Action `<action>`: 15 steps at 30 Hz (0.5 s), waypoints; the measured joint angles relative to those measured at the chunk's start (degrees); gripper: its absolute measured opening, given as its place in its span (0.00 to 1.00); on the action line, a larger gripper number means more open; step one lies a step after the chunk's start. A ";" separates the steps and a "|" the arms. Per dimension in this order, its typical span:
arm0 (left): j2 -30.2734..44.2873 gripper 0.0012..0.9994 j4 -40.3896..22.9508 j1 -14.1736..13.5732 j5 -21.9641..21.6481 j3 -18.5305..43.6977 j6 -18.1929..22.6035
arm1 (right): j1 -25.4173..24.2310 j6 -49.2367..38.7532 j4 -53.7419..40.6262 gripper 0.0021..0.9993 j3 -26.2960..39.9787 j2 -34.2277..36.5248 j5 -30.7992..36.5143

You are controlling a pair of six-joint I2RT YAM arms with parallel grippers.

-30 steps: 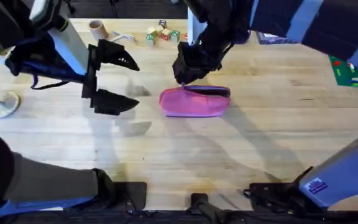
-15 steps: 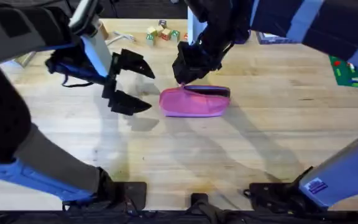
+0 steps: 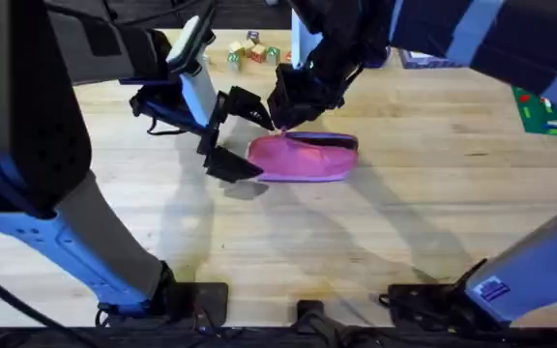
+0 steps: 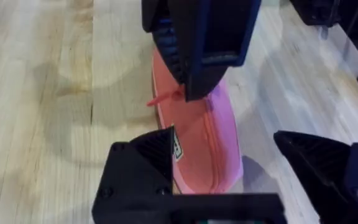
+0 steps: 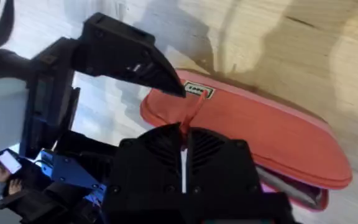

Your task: Unzip the bag, pick up the pens from the table one at a time and place them inside, then zip the bag closed.

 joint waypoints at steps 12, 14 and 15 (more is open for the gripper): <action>0.22 0.05 3.34 -0.45 0.28 0.00 -5.46 | -0.21 -0.46 -0.21 0.03 0.00 0.00 -0.04; 0.22 0.05 3.28 -0.45 0.38 0.00 -5.65 | -0.90 -0.65 -0.74 0.03 0.00 0.00 -0.23; 0.24 0.05 3.23 -0.45 0.46 0.00 -5.66 | -1.37 -0.68 -1.07 0.03 0.00 0.00 -0.49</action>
